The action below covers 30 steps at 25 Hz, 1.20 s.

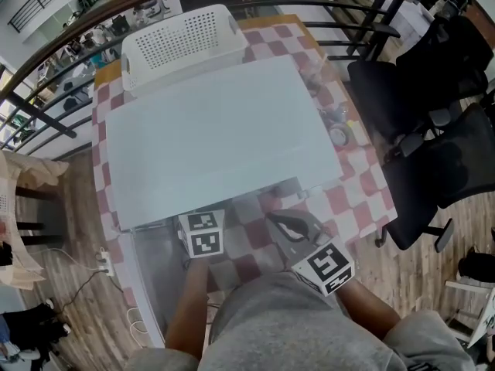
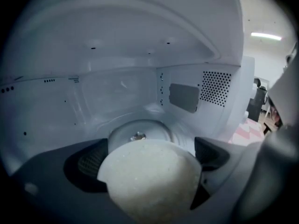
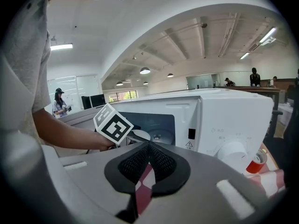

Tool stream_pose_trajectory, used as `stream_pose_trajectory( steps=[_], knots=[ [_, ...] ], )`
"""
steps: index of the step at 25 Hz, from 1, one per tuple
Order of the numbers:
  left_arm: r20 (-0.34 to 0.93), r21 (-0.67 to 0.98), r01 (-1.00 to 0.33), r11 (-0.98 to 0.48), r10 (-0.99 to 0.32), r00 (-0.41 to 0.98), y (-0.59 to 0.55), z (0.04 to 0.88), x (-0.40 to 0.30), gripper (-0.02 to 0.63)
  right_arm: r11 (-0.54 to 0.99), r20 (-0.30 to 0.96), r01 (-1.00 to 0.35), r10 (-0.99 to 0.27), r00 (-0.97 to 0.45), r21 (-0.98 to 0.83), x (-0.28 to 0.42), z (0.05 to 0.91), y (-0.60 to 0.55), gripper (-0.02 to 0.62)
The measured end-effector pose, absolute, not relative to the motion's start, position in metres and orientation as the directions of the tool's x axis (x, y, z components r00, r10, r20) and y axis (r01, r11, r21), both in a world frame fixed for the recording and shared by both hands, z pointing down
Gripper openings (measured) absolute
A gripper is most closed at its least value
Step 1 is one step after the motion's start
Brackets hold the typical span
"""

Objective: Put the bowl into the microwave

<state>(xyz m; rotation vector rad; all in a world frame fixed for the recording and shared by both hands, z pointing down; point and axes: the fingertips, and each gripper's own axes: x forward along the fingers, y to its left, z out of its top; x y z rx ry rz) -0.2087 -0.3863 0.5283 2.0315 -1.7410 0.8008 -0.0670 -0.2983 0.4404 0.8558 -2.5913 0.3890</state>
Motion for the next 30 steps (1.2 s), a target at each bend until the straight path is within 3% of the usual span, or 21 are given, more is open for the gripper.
stream_pose_trajectory(
  steps=[30],
  knots=[
    [0.59, -0.084, -0.972, -0.22, -0.797, 0.129, -0.418, 0.547, -0.201, 0.581, 0.745, 0.441, -0.649, -0.535, -0.721, -0.156, -0.055, 0.449, -0.295, -0.002]
  ],
)
